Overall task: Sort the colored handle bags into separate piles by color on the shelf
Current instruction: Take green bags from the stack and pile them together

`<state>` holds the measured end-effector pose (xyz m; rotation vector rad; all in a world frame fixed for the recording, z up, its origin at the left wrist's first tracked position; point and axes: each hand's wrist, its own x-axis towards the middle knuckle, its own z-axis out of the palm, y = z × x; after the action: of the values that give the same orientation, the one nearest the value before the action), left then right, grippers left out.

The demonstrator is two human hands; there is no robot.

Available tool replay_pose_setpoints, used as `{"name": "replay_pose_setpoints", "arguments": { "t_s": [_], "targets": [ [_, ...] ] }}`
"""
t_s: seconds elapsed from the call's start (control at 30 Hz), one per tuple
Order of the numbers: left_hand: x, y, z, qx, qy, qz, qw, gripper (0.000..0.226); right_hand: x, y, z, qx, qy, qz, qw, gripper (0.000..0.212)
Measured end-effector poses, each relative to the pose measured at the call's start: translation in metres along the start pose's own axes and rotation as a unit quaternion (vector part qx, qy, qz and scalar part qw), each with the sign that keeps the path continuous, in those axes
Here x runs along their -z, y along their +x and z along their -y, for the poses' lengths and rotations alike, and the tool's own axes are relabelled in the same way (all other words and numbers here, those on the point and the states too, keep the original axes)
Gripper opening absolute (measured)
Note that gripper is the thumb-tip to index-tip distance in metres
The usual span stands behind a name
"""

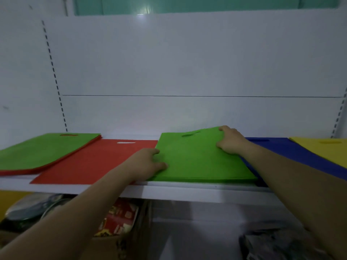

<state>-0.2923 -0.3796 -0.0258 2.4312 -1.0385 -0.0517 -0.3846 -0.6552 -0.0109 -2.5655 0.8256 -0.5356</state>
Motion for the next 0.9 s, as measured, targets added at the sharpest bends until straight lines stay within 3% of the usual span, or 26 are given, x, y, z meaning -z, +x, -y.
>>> {"name": "replay_pose_setpoints", "arguments": {
  "t_s": [0.1,0.3,0.7,0.9],
  "targets": [
    [0.0,-0.004,-0.003,-0.027,0.011,-0.002,1.0,0.071,-0.001,-0.004,-0.004,-0.009,-0.061,0.053,0.997,0.068],
    [0.006,-0.015,-0.015,-0.09,0.049,0.091,0.991,0.084,0.0,-0.011,-0.004,0.012,-0.12,0.107,0.987,0.069],
    [0.014,-0.017,-0.009,-0.06,0.101,0.097,0.988,0.076,0.004,-0.018,-0.004,0.026,-0.111,0.127,0.985,0.069],
    [0.012,-0.019,-0.01,-0.057,0.111,0.096,0.988,0.075,0.001,-0.023,0.001,0.026,-0.164,0.146,0.975,0.063]
  ]
}}
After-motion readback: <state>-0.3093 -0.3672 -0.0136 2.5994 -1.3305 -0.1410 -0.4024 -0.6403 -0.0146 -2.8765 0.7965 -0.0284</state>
